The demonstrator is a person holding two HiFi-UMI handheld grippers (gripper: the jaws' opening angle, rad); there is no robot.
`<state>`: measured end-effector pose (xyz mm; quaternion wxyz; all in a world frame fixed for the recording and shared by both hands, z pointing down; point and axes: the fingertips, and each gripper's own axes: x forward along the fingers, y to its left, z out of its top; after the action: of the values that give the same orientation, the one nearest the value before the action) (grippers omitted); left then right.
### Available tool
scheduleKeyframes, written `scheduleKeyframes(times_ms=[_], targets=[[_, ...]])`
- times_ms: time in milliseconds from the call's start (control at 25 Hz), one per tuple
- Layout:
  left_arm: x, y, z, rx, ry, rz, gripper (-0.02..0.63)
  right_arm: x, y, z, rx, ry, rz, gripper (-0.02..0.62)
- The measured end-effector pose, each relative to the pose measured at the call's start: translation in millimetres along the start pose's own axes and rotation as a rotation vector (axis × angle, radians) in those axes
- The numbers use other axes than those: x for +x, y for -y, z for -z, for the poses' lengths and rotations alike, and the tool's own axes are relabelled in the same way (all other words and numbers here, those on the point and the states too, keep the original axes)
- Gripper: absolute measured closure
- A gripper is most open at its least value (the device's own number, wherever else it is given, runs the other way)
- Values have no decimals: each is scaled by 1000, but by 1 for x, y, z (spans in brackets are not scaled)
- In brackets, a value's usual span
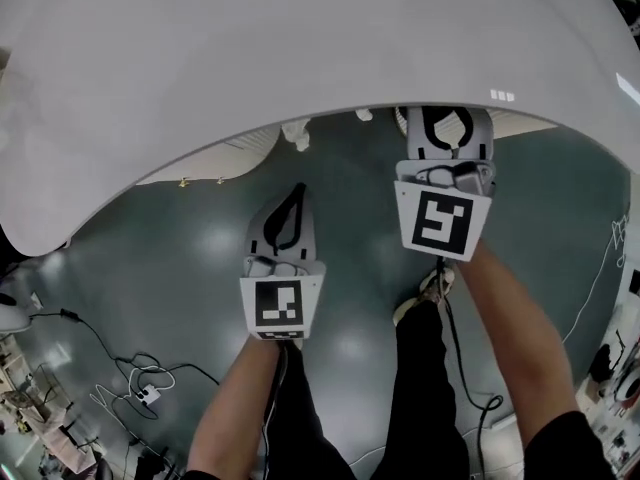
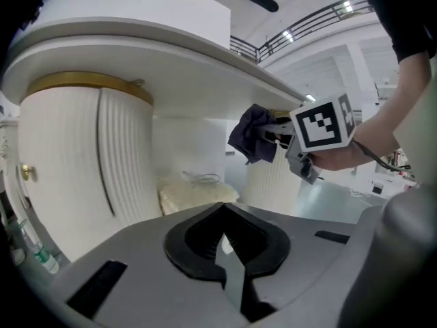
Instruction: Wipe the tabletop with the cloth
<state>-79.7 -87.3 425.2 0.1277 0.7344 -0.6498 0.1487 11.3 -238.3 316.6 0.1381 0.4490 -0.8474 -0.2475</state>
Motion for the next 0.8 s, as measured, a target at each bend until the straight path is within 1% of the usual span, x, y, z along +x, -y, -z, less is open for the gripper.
scheduleKeyframes(times_ms=[40, 80, 160, 240, 320, 400, 440, 480, 520, 560, 680, 720, 800], targets=[[8, 14, -6, 5, 11, 24, 598, -3, 26, 10, -20, -28, 52, 551], [14, 27, -11, 17, 18, 48, 598, -7, 50, 19, -64, -61, 100, 551], [25, 51, -19, 50, 20, 90, 598, -18, 89, 31, -219, -135, 182, 551], [34, 70, -33, 37, 49, 112, 598, -32, 109, 40, -402, -177, 248, 551], [41, 85, -43, 31, 69, 132, 598, -41, 108, 46, -624, -151, 263, 551], [46, 96, -46, 42, 69, 155, 598, -43, 98, 50, -873, -96, 237, 551], [47, 99, -47, 42, 71, 161, 598, -42, 95, 53, -985, -77, 225, 551], [48, 102, -48, 39, 72, 165, 598, -41, 93, 56, -1075, -68, 219, 551], [48, 104, -47, 37, 67, 167, 598, -39, 94, 59, -1135, -69, 217, 551], [47, 107, -44, 36, 57, 170, 600, -35, 98, 61, -1167, -77, 219, 551], [50, 116, -34, 63, 25, 206, 598, -18, 108, 70, -1207, -109, 223, 551], [51, 119, -31, 75, 18, 222, 598, -13, 103, 76, -1218, -118, 207, 551], [52, 121, -30, 78, 24, 244, 598, -10, 85, 98, -1241, -142, 135, 551]])
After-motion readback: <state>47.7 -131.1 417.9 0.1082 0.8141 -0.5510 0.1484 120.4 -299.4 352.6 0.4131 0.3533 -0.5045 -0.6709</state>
